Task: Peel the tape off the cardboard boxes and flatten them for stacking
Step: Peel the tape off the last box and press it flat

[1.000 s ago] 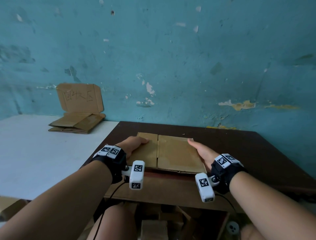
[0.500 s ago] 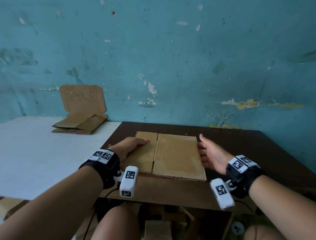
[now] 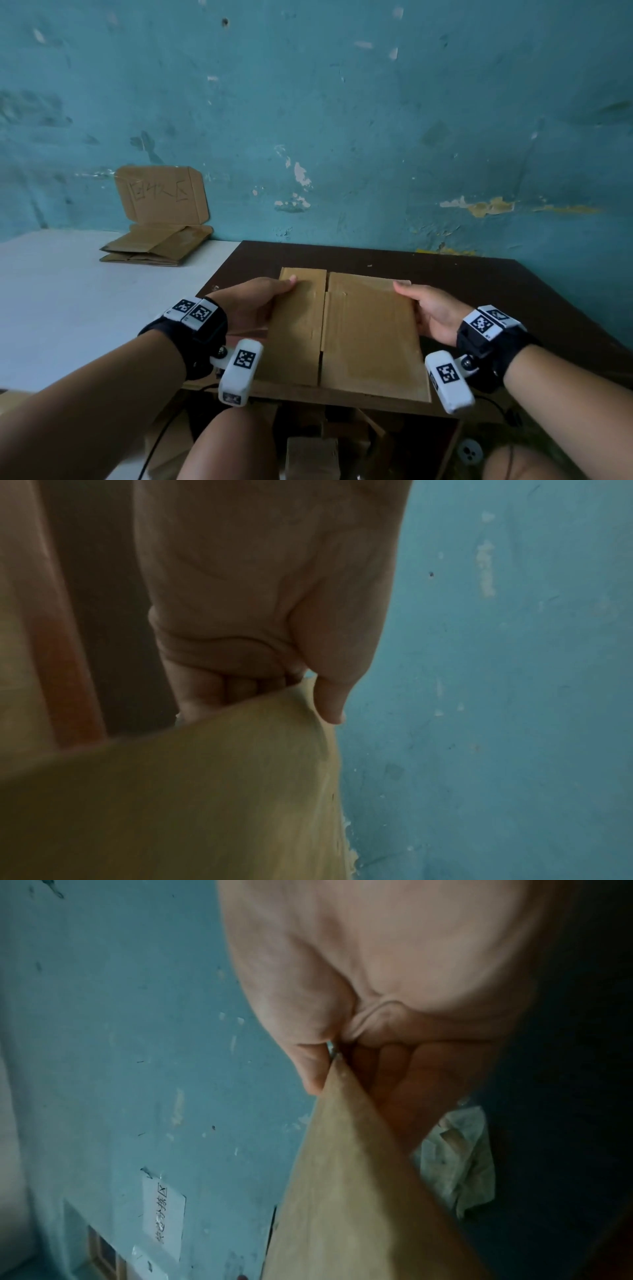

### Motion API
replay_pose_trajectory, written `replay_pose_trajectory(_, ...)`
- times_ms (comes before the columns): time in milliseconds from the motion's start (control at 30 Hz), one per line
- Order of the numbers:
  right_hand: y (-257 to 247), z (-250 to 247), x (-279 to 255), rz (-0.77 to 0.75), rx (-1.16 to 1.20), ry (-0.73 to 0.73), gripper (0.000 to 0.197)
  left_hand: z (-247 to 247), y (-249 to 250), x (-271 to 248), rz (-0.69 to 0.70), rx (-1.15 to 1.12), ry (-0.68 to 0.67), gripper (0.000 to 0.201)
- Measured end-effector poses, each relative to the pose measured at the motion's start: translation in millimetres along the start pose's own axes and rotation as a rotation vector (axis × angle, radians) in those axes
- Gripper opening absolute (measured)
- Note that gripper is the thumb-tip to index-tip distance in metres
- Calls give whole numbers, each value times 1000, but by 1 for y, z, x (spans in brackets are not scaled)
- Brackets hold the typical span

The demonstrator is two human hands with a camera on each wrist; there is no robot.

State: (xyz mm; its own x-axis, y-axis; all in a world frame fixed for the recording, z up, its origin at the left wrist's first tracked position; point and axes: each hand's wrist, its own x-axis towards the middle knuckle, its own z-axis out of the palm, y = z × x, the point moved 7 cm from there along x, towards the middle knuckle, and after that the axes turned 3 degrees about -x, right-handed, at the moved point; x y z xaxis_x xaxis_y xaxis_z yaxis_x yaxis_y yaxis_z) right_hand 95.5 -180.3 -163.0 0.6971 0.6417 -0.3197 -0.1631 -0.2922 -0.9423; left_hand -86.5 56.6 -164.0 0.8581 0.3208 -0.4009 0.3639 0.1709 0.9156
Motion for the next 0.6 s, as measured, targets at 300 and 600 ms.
replay_pose_trajectory(300, 13, 30, -9, 27, -3, -102, 37, -21, 7, 10, 57, -100, 277, 35)
replay_pose_trajectory(600, 19, 30, 13, -12, 178, 133, 31, -2, -19, 23, -15, -142, 25, 22)
